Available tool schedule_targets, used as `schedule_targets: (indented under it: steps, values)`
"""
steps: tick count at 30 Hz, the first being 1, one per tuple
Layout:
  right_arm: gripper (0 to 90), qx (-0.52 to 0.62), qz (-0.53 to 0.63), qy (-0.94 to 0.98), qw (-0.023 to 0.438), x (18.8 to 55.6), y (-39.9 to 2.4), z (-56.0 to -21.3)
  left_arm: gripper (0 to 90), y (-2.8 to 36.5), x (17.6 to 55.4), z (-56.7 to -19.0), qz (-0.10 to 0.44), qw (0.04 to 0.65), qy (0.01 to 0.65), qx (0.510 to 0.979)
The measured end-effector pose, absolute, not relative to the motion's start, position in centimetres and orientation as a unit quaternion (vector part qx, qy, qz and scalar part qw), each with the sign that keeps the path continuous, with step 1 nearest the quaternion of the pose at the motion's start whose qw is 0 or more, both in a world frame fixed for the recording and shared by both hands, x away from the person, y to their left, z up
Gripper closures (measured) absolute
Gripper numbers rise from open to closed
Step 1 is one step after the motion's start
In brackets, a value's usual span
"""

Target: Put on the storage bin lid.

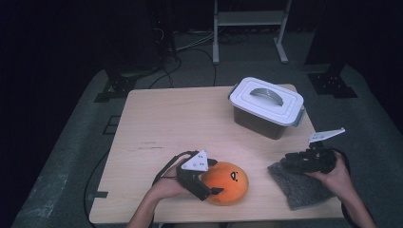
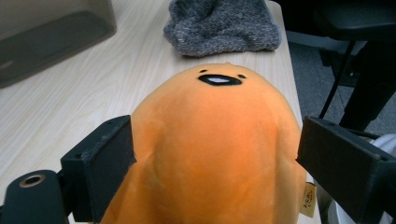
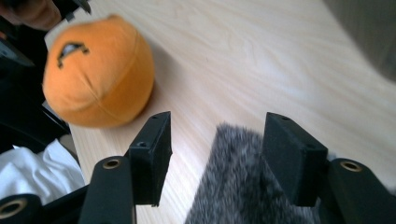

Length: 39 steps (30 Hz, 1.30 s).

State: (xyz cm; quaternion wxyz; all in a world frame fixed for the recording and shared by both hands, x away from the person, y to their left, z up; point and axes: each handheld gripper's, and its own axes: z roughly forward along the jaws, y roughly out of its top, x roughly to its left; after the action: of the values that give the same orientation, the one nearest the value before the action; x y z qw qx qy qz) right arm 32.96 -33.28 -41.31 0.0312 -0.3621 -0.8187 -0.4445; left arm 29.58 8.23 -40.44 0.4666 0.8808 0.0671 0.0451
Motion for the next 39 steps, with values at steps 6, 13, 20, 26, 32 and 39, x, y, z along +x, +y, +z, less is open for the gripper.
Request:
schedule_targets:
  steps: [6, 13, 20, 26, 32, 39]
  values:
    - [37.9, -0.357, -0.46, -0.812, 0.02, 33.7, -33.0, -40.0, 9.6, 8.9, 29.7, -40.1, 0.052, 0.471, 0.077, 0.877]
    - [35.4, -0.346, -0.462, -0.816, 0.006, 34.4, -32.6, -38.4, 9.2, 9.9, 29.8, -39.6, 0.064, 0.477, 0.093, 0.872]
    - [34.8, -0.336, -0.464, -0.82, -0.007, 35.4, -32.3, -37.0, 9.1, 11.0, 30.0, -39.7, 0.067, 0.478, 0.106, 0.869]
    - [34.2, -0.328, -0.466, -0.822, -0.013, 36.1, -31.6, -36.2, 9.0, 12.0, 29.9, -40.2, 0.069, 0.479, 0.119, 0.867]
    - [33.1, -0.319, -0.466, -0.825, -0.024, 36.6, -31.1, -35.6, 9.0, 13.0, 29.7, -40.6, 0.071, 0.477, 0.131, 0.866]
    - [31.7, -0.315, -0.46, -0.829, -0.046, 37.3, -30.9, -34.9, 9.0, 13.7, 29.7, -40.9, 0.072, 0.479, 0.142, 0.864]
